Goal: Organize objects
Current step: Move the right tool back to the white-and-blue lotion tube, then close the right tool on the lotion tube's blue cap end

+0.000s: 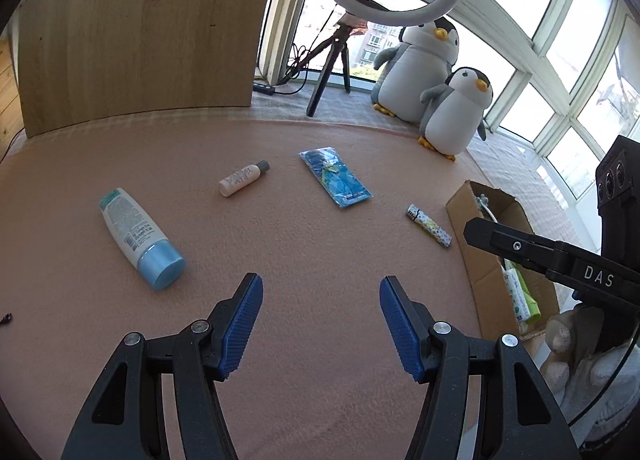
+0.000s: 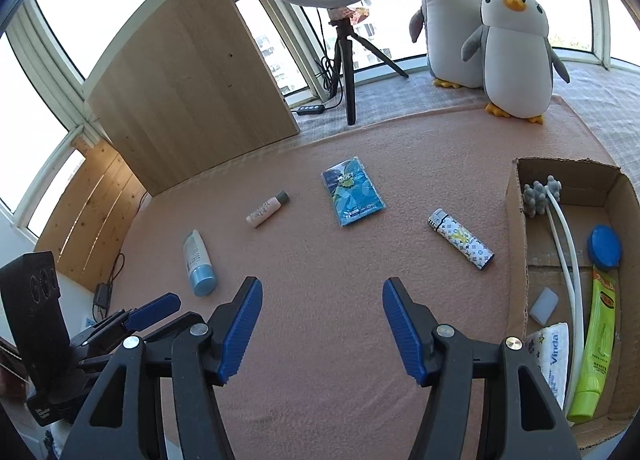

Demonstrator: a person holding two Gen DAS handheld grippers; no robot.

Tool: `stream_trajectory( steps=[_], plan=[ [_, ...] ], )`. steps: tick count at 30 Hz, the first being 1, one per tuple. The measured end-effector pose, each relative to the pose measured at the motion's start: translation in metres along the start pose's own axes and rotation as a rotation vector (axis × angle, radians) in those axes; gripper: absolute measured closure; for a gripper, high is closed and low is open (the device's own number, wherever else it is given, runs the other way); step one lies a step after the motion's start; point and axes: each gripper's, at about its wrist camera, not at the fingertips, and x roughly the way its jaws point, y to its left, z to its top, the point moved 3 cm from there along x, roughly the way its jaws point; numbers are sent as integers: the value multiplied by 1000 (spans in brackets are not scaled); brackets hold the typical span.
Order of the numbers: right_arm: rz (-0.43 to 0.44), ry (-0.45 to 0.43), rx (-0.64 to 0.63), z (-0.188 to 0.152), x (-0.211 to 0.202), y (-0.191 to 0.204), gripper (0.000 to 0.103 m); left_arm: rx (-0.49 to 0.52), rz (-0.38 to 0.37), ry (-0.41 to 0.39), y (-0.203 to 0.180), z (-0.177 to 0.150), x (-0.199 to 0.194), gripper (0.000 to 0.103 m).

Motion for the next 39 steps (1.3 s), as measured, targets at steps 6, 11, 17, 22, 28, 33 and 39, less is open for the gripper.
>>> stream_trajectory(
  steps=[6, 11, 17, 22, 28, 33, 39],
  plan=[
    [24, 5, -79, 12, 24, 28, 44, -80, 37, -7, 53, 7, -1, 36],
    [73, 35, -123, 19, 51, 51, 44, -139, 64, -9, 93, 11, 2, 33],
    [120, 142, -128, 28, 95, 77, 44, -206, 78, 8, 136, 12, 14, 31],
    [159, 251, -86, 32, 138, 95, 44, -263, 67, 39, 162, 10, 29, 28],
    [199, 340, -96, 29, 181, 123, 44, -321, 29, 74, 184, 7, 49, 26],
    [199, 387, -151, 25, 210, 150, 44, -339, 2, 87, 196, 5, 63, 26],
    [209, 447, -167, 21, 237, 168, 44, -366, -33, 84, 208, 6, 73, 27]
  ],
)
